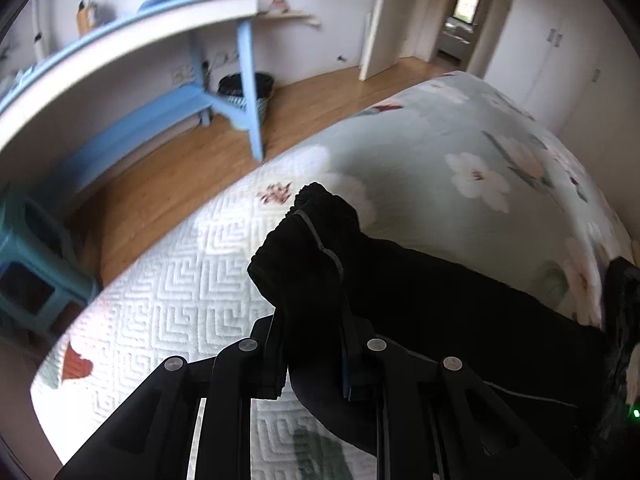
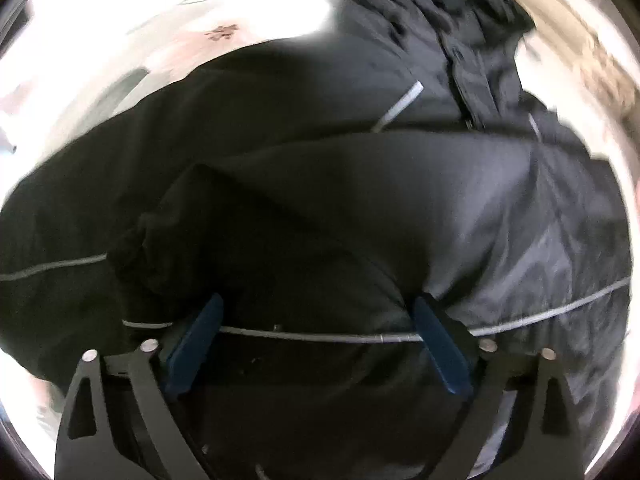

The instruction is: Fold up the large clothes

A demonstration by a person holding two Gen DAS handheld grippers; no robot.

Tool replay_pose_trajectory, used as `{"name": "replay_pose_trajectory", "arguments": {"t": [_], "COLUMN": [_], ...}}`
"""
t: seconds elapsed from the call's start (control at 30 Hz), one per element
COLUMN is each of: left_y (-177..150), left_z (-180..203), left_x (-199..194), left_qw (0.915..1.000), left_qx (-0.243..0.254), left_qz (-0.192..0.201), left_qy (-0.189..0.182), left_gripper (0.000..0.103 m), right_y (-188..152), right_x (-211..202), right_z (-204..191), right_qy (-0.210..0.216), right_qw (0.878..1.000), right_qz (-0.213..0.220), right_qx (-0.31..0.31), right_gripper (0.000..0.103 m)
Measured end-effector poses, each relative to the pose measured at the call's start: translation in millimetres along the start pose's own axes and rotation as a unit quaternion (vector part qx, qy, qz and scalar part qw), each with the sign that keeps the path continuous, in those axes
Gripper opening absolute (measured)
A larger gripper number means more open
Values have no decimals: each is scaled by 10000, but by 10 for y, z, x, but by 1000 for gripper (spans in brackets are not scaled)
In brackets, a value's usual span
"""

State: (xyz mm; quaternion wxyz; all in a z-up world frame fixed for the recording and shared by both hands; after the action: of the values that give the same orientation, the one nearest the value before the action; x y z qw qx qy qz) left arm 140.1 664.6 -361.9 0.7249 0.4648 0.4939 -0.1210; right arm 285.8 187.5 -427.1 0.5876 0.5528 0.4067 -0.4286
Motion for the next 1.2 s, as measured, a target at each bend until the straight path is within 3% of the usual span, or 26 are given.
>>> {"name": "replay_pose_trajectory", "arguments": {"t": [0.1, 0.2, 0.33, 0.4, 0.5, 0.67, 0.87, 1.03, 1.13, 1.2], "left_y": [2, -18, -156, -251, -461, -873, -1549, -2219, -2582, -2837], "left_z": [164, 499, 1139, 1426, 1983, 2873, 4053, 4882, 5214, 5327], "left_x": [-303, -661, -1088, -1266, -1559, -1872, -2069, -1907, -1622, -1387], "left_qw": [9994, 9961, 9839, 9779, 9648, 9437, 9076, 8867, 8799, 8718], "left_qx": [-1, 264, 755, 1040, 1499, 2081, 2519, 2819, 2937, 2903], "left_qz": [170, 443, 489, 525, 635, 752, 464, 61, -307, -808], "left_qy": [-300, -709, -1543, -1734, -2066, -2458, -3326, -3663, -3723, -3863], "left_gripper": [19, 19, 19, 19, 19, 19, 19, 19, 28, 60], "right_y": [43, 55, -94, -208, -373, -637, -804, -895, -989, -1030], "right_x": [10, -119, -462, -578, -691, -948, -1076, -1029, -979, -939], "right_z": [7, 91, 267, 379, 645, 1257, 2156, 2767, 3037, 3151], "right_qy": [111, 422, 549, 596, 794, 731, 547, 485, 451, 445], "right_qw": [9999, 9990, 9982, 9977, 9966, 9972, 9982, 9961, 9949, 9947], "right_qz": [-121, -135, 203, 260, 152, 68, -4, -137, -210, -259], "right_qx": [-15, 12, -98, -187, -175, -109, 239, 721, 880, 893], "right_gripper": [102, 96, 93, 93, 93, 93, 93, 93, 93, 93]}}
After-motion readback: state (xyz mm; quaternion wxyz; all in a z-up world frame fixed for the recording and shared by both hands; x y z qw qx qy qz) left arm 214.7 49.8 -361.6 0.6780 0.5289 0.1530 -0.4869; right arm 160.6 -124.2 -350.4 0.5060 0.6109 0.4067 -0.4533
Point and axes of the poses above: each gripper's, at about its wrist camera, not at the fingertips, and x roughly the way its jaws point, z to its right, y to its top, the point moved 4 cm from there along x, roughly the way its jaws point, and after that the axes turned 4 degrees about x, right-handed, at the moved point
